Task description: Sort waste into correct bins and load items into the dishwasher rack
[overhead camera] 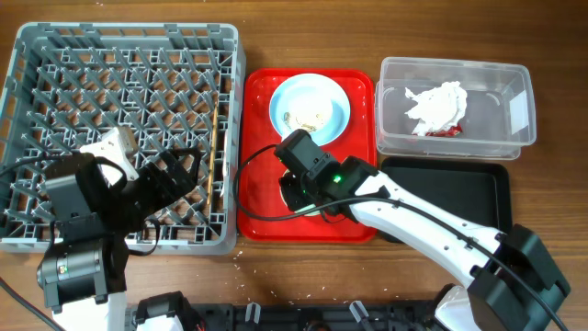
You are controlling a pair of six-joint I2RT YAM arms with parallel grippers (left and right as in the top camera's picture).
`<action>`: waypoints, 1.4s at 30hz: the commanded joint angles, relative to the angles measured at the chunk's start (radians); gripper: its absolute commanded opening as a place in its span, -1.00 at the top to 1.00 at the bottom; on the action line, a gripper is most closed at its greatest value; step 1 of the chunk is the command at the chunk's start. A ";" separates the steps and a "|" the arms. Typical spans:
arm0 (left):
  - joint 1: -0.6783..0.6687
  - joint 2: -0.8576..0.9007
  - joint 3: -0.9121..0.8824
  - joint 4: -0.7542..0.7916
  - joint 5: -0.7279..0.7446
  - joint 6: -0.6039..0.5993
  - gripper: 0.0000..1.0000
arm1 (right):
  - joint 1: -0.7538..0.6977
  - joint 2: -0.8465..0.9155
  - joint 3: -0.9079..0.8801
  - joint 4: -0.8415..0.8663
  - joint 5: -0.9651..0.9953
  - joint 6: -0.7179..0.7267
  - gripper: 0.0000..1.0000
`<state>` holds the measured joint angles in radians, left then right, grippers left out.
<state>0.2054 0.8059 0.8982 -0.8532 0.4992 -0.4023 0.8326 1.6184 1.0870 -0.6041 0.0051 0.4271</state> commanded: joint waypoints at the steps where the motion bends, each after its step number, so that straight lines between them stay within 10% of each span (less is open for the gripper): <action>1: 0.006 -0.005 0.000 0.003 0.005 0.005 -1.00 | 0.001 0.012 -0.008 0.016 0.021 0.018 0.60; 13: 0.006 -0.005 0.000 0.003 0.005 0.005 -1.00 | -0.232 -0.299 0.098 -0.140 0.025 -0.035 -0.11; 15: 0.006 -0.005 0.000 0.003 0.005 0.005 -1.00 | -0.410 -0.396 0.098 -0.242 0.026 -0.035 -0.99; 28: 0.006 -0.005 0.000 0.007 0.005 -0.002 -1.00 | -0.635 -0.424 0.098 -0.328 0.018 -0.032 -0.99; 30: 0.006 -0.005 0.000 0.006 0.005 -0.002 -1.00 | -0.632 -0.423 0.098 -0.333 -0.229 -0.038 -0.99; 37: 0.006 -0.005 0.000 0.006 0.005 -0.002 -1.00 | -0.435 -0.373 0.101 -0.158 -0.291 -0.189 -0.35; 42: 0.006 -0.005 0.000 0.006 0.005 -0.002 -1.00 | -0.321 0.070 0.608 -0.354 -0.177 -0.291 -0.36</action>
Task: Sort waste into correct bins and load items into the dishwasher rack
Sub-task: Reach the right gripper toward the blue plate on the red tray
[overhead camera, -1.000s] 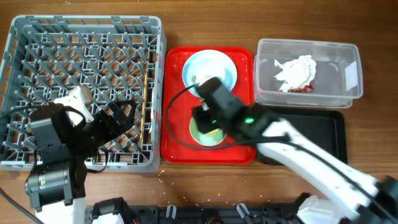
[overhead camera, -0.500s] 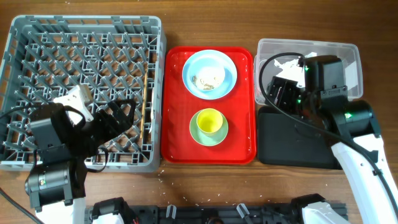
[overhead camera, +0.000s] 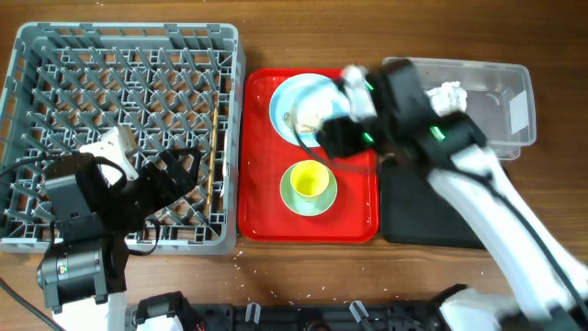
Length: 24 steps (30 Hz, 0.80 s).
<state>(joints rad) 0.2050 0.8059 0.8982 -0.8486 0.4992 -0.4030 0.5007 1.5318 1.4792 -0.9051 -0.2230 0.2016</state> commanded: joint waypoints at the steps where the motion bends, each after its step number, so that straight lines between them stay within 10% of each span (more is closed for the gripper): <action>1: 0.006 -0.005 0.000 0.002 0.005 -0.002 -1.00 | 0.013 0.270 0.371 -0.098 0.051 -0.072 -0.35; 7: 0.006 -0.005 0.000 0.002 0.005 -0.002 -1.00 | 0.044 0.659 0.541 -0.023 0.078 -0.093 0.32; 18: 0.006 -0.005 0.000 0.002 0.005 -0.002 -1.00 | 0.111 0.737 0.357 0.058 0.235 -0.094 0.31; 24: 0.006 -0.005 0.000 0.002 0.005 -0.002 -1.00 | 0.111 0.737 0.340 0.068 0.235 -0.095 0.77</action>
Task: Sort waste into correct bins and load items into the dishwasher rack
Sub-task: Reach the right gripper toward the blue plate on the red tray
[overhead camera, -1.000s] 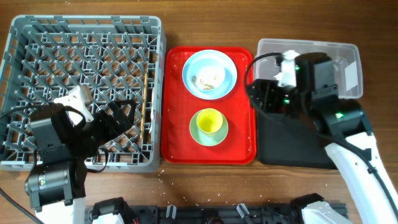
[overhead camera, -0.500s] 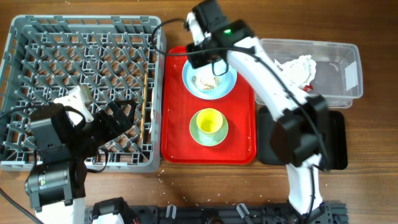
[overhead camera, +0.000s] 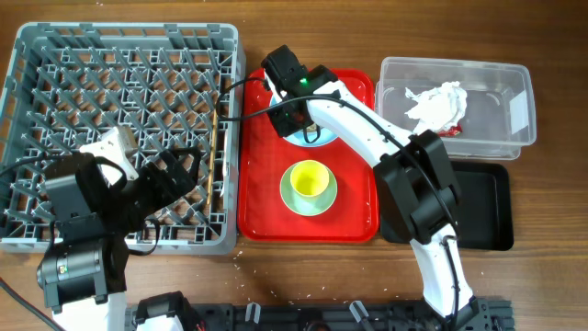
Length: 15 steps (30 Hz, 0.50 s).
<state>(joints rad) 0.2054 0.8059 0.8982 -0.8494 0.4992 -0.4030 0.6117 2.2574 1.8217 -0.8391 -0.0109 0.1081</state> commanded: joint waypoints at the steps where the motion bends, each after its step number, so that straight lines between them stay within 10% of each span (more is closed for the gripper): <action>1: 0.006 -0.005 0.000 0.003 0.005 -0.002 -1.00 | 0.000 0.012 -0.003 0.002 0.023 -0.002 0.83; 15: 0.006 -0.005 0.000 0.003 0.005 -0.002 -1.00 | 0.000 -0.293 0.048 -0.214 0.225 0.057 0.91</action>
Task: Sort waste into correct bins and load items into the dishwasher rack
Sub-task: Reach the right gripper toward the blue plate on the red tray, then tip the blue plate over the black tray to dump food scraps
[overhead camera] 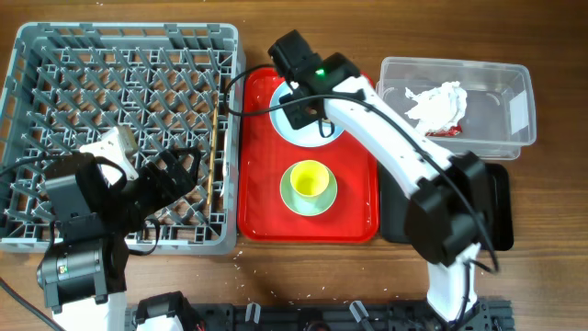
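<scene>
On the red tray, a light blue plate lies at the back. A yellow-green cup on a matching saucer stands at the front. My right gripper reaches in from the right and hovers over the plate, hiding its middle; its jaws are too dark to read. My left gripper rests open over the near right part of the grey dishwasher rack, holding nothing.
A thin wooden stick lies along the rack's right side. At the back right, a clear plastic bin holds crumpled white paper. A black tray lies in front of it, partly under my right arm.
My right wrist has shifted a little to the right and toward the back over the blue plate. The left arm, cup and bins are unchanged.
First my right gripper was low over the tray's front, hiding that spot. Then the yellow-green cup on its saucer showed there, and the arm was blurred near the plate and clear bin. After that the gripper stood over the plate, where it remains. The left arm never moved.
</scene>
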You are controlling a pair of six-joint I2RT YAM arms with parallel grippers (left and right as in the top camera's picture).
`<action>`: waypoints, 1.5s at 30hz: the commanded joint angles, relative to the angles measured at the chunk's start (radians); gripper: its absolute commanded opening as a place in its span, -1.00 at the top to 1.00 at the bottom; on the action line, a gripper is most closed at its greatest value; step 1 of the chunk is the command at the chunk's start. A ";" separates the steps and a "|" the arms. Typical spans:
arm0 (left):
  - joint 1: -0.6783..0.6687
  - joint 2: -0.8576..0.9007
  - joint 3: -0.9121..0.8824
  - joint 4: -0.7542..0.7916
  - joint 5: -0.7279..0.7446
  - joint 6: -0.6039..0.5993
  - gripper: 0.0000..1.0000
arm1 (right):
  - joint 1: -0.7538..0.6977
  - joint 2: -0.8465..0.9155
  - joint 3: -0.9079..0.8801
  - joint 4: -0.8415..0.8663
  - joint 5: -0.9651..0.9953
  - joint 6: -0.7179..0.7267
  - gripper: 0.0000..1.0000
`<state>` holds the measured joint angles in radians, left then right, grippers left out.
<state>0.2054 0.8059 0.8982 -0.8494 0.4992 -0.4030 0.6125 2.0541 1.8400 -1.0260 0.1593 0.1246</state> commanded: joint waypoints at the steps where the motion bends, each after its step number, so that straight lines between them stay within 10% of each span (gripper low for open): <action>1: 0.006 -0.005 0.000 0.003 0.005 -0.002 -1.00 | 0.000 -0.131 0.029 -0.071 0.055 0.064 0.91; 10: 0.006 -0.005 0.000 0.003 0.005 -0.002 -1.00 | -0.104 -0.301 0.012 -0.463 -0.029 0.217 0.91; 21: 0.006 -0.005 0.000 0.003 0.005 -0.002 -1.00 | -0.652 -0.449 -0.018 -0.581 -0.274 0.033 0.92; 45: 0.006 -0.005 0.000 0.003 0.005 -0.002 -1.00 | -1.244 -0.506 -0.884 -0.028 -1.237 -0.444 0.91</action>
<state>0.2054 0.8059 0.8982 -0.8486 0.4992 -0.4026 -0.5835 1.5593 1.0187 -1.0966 -0.9600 -0.2535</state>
